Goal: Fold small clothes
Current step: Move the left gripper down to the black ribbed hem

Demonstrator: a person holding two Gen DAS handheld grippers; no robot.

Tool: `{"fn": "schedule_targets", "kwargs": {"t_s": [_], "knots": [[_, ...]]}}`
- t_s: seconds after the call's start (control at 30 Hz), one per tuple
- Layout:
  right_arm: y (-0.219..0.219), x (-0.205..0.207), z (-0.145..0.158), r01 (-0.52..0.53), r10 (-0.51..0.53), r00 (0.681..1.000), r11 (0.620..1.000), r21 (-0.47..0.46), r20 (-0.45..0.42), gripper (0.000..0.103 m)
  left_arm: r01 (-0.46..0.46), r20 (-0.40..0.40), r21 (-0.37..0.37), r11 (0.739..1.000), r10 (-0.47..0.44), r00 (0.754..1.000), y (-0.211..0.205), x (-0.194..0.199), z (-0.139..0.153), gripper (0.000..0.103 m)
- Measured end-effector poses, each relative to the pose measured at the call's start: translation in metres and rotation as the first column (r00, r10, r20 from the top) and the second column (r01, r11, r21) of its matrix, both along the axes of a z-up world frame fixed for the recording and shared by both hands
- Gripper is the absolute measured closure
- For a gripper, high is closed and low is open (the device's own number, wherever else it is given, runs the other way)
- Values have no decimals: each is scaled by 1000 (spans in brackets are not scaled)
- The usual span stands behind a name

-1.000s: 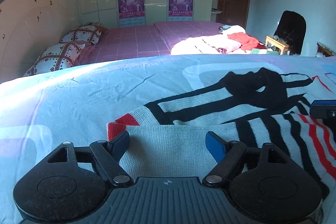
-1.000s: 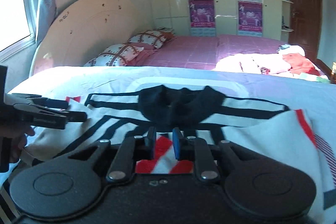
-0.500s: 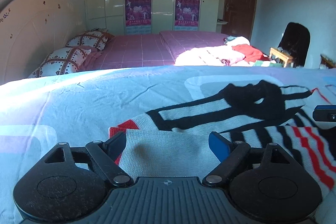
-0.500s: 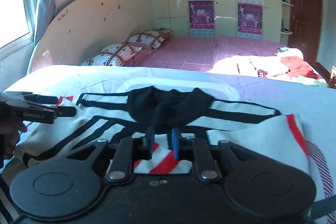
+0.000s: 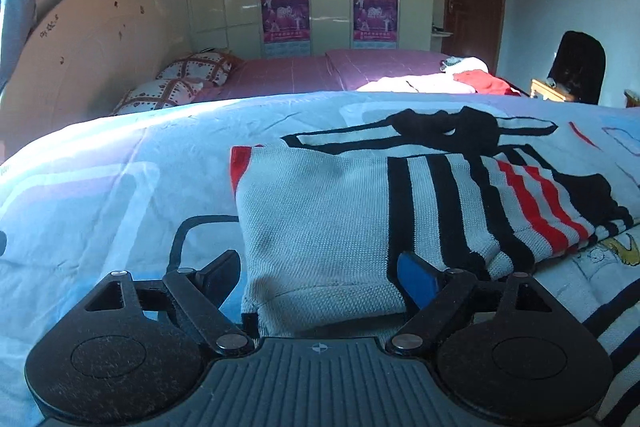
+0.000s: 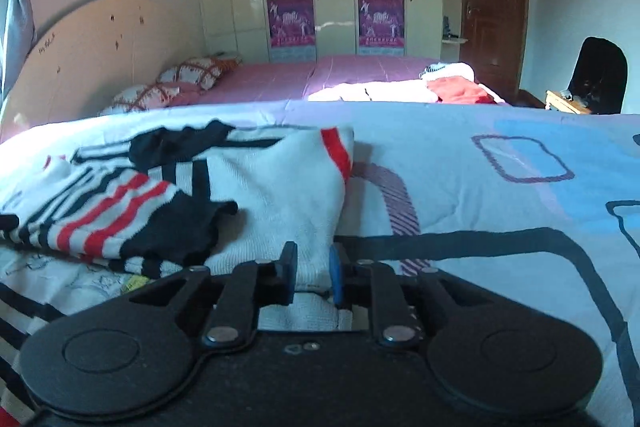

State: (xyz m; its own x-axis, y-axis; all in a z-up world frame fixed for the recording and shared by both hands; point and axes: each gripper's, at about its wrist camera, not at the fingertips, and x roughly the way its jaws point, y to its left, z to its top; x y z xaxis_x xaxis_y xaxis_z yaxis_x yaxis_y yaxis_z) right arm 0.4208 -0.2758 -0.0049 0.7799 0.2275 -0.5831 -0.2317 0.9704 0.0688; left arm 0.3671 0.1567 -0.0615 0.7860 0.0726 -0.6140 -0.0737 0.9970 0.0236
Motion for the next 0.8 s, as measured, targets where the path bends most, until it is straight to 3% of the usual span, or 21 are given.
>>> {"fn": "schedule_targets", "kwargs": {"t_s": [0.03, 0.13, 0.17, 0.33, 0.63, 0.73, 0.8], "knots": [[-3, -1, 1, -4, 4, 1000, 1000, 21, 2, 85, -7, -16, -10, 1000, 6, 1000, 0, -2, 0, 18], [8, 15, -22, -37, 30, 993, 997, -61, -113, 83, -32, -96, 11, 999, 33, 995, -9, -3, -12, 18], [7, 14, -24, -35, 30, 994, 998, -52, -105, 83, -57, -98, -2, 998, 56, 994, -11, -7, -11, 18], [-26, -15, -8, -31, 42, 992, 995, 94, -120, 77, -105, -112, 1, 994, 104, 988, -26, -47, -4, 18], [-62, -62, -8, -12, 54, 977, 980, 200, -208, 72, -166, -166, -17, 986, 161, 973, -41, -132, -11, 18], [-72, -86, -8, 4, 54, 968, 973, 231, -244, 66, -167, -166, -62, 984, 155, 974, -42, -155, -13, 18], [-83, -106, -8, 25, 47, 962, 966, 259, -267, 56, -159, -163, -115, 981, 139, 977, -37, -169, -13, 18]]}}
